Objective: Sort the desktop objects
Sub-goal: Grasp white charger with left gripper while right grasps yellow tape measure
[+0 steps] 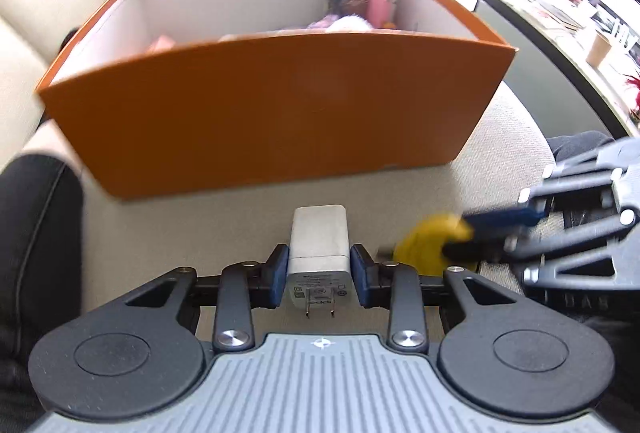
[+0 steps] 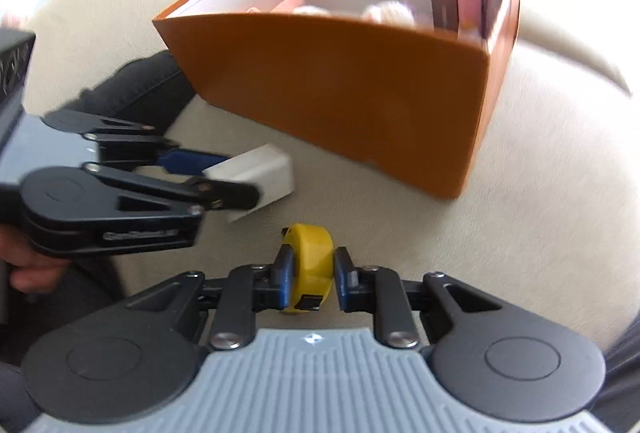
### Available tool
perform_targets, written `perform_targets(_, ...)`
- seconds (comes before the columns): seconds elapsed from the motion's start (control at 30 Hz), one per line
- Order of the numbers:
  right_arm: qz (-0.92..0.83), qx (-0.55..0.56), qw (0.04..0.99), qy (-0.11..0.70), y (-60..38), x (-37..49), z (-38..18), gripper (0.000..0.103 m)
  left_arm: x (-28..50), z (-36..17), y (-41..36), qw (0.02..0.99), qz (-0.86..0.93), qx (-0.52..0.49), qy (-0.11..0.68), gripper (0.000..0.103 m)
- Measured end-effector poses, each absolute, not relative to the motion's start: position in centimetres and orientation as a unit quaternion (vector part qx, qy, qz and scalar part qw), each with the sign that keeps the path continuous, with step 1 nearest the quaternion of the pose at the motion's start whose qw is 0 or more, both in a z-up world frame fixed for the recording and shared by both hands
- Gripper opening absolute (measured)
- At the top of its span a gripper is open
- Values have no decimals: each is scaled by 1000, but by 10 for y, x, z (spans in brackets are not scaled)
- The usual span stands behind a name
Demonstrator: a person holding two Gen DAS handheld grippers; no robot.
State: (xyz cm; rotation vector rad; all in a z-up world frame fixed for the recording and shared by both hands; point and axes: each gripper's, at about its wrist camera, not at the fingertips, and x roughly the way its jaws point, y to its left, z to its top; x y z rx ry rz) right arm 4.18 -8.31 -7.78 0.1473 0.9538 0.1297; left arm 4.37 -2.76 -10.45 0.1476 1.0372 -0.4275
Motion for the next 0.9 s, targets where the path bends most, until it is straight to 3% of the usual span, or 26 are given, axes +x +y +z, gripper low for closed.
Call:
perform_targets(0.13, 71, 48, 882, 464, -79, 47, -80, 22, 35, -116, -26, 838, -197, 79, 502, 37)
perform_targets(0.37, 102, 113, 868, 472, -86, 53, -87, 23, 34, -123, -23, 839, -195, 73, 503, 37)
perform_targets(0.6, 116, 197, 839, 494, -83, 58, -104, 30, 34, -126, -21, 838, -194, 71, 505, 37)
perform_targets(0.7, 110, 247, 817, 510, -93, 60, -118, 38, 33, -126, -23, 838, -195, 79, 504, 37)
perform_targets(0.9, 108, 350, 777, 511, -109, 59, -134, 39, 36, -123, -26, 838, -192, 83, 504, 37)
